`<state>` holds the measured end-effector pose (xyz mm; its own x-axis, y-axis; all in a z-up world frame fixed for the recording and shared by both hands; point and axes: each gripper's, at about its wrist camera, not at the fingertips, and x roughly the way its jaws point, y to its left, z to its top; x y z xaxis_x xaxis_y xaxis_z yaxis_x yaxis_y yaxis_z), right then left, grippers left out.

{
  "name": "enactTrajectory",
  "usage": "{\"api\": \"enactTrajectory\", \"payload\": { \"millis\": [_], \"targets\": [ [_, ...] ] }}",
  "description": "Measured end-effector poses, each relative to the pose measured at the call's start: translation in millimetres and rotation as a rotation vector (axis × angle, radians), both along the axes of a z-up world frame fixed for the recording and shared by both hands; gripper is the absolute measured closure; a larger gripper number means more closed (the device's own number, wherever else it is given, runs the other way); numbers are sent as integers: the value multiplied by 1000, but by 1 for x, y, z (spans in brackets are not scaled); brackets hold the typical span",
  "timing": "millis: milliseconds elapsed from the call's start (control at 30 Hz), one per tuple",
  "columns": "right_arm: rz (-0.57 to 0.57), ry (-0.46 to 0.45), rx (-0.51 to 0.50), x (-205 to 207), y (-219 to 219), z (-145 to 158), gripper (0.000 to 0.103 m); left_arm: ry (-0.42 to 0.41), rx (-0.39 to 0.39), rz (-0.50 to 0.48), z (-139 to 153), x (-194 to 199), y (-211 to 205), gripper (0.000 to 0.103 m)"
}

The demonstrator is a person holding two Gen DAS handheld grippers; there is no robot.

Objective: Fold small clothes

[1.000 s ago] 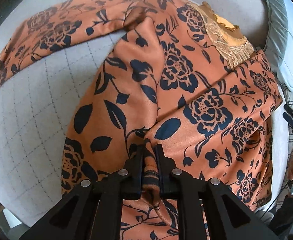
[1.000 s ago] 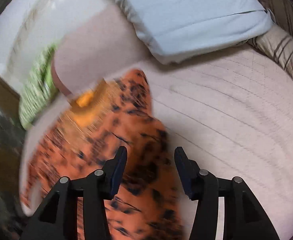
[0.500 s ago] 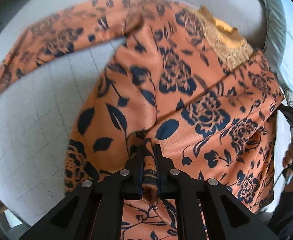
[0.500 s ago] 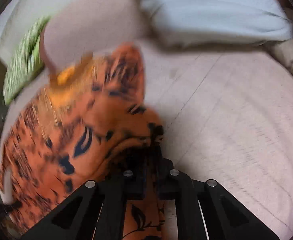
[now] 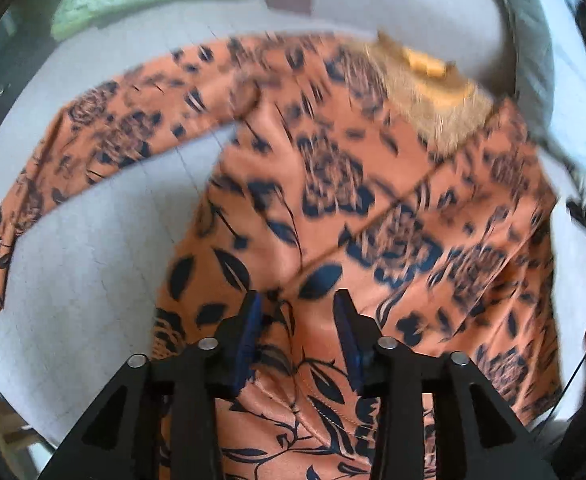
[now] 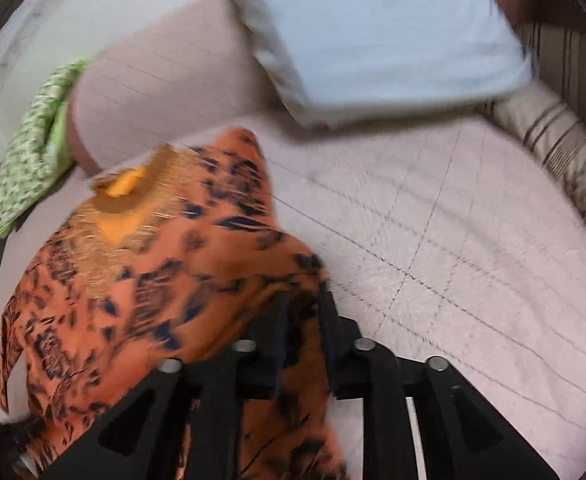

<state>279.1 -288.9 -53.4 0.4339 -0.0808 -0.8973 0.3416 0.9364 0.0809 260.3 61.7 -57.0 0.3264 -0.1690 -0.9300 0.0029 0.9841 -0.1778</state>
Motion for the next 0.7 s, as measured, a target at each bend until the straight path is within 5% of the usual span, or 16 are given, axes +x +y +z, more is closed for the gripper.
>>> {"api": "enactTrajectory", "payload": {
  "millis": [33,167,333,500,633,700],
  "targets": [
    [7,-34,-34,-10,11,14,57,-25,-21,29,9,-3,7,55],
    [32,-123,-28,-45,51,46,54,-119,-55,153,37,-13,48,47],
    [110,-185,229,-85,120,62,53,-176,-203,395,51,-42,138,46],
    [258,-151,292,-85,205,75,53,-175,-347,650,52,-82,245,42],
    [352,-125,352,-81,251,70,49,-135,-316,841,49,-117,331,40],
    [361,-90,353,-76,268,61,49,-78,-281,947,25,-125,359,40]
  ]
}}
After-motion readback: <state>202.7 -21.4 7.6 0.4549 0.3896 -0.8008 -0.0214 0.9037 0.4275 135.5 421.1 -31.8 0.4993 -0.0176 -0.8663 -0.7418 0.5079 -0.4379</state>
